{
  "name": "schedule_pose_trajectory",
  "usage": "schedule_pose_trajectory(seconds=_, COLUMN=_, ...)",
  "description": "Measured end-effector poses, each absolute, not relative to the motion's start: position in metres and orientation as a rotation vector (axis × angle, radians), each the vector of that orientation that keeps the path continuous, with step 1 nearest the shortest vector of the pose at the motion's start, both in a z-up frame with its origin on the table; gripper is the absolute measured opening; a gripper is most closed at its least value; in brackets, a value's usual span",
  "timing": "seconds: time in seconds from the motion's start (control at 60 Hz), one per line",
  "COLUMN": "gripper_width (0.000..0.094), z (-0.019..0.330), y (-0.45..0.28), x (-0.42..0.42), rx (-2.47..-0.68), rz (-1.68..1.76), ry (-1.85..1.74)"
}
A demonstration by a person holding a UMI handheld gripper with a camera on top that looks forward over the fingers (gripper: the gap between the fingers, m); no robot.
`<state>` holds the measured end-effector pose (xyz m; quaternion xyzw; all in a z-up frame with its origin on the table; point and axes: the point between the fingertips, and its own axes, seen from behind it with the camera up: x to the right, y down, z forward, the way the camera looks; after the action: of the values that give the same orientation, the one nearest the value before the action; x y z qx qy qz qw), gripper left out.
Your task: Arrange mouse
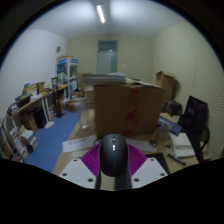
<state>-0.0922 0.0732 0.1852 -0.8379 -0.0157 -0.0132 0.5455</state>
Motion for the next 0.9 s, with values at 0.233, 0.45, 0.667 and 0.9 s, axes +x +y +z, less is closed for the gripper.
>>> schedule_pose_trajectory(seconds=0.233, gripper_width=0.0341, z=0.093, y=0.113, x=0.039, rx=-2.098, rz=-0.037, ry=0.046)
schedule_pose_trajectory(seconds=0.45, gripper_width=0.0390, z=-0.007, y=0.098, x=0.050, rx=-2.228, rz=-0.018, ry=-0.002)
schedule_pose_trajectory(seconds=0.667, gripper_width=0.0542, z=-0.007, y=0.096, x=0.051, rx=-2.267, rz=-0.027, ry=0.016)
schedule_pose_trajectory(seconds=0.9, gripper_width=0.0820, z=0.034, y=0.029, x=0.035, rx=-2.323, rz=-0.043, ry=0.102)
